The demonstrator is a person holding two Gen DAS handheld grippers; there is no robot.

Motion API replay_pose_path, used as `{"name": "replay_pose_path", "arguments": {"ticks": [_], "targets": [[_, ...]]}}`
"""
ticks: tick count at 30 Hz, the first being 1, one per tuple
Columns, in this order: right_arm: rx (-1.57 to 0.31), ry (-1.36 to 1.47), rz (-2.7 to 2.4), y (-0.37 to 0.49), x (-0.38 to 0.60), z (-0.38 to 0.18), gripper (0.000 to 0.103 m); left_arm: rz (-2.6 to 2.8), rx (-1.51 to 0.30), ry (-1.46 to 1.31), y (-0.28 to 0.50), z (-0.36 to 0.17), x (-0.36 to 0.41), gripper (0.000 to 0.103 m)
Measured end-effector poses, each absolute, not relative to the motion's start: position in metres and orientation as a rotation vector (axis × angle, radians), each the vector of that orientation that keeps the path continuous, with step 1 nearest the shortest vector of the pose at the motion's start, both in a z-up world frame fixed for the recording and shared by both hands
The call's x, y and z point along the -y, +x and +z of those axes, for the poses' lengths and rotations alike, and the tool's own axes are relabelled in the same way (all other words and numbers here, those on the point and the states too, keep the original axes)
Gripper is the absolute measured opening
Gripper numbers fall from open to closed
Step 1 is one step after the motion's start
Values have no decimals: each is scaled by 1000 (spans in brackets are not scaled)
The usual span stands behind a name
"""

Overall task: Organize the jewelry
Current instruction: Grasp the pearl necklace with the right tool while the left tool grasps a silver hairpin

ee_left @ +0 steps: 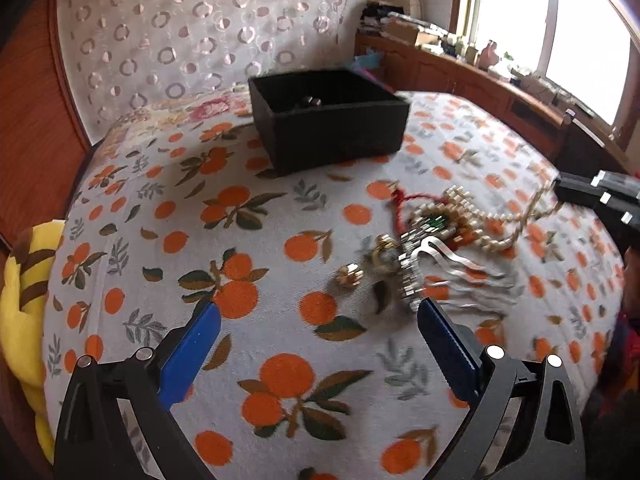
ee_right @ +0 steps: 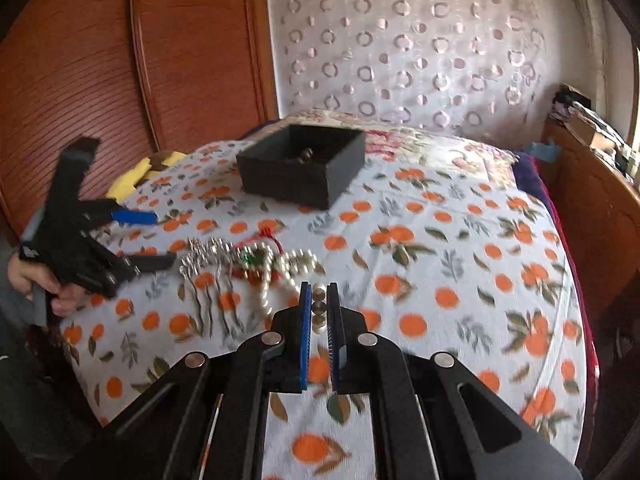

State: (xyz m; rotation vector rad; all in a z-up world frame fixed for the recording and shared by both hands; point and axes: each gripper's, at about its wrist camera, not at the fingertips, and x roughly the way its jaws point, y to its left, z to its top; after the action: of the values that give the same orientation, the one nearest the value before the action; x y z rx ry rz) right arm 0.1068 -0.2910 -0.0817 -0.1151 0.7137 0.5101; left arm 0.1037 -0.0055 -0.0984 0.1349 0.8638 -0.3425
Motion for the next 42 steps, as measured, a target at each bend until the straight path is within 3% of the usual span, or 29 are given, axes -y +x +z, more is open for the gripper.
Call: {"name": "replay_pose_path", "arguments": {"ticks": [7,18,20,25,35,42], "targets": [[-743,-87,498,95,295,-98,8,-450,-859,67,102,-87,29,59],[-759,-74,510,92,290,-114,9,-450,-913,18,117,-102,42,36],[-761,-54,516,93,293,-114,9,-455,-921,21,117,-106,44,22],[-761,-41,518,94,294,-114,9,-484,-899,14,109,-104,46,14],[-752,-102,512,95,289,-109,9,-432,-760,61,89,-71,42,11],[-680,-124,524,103,288,-71,9,-397,-702,52,93,-51,32,8]]}}
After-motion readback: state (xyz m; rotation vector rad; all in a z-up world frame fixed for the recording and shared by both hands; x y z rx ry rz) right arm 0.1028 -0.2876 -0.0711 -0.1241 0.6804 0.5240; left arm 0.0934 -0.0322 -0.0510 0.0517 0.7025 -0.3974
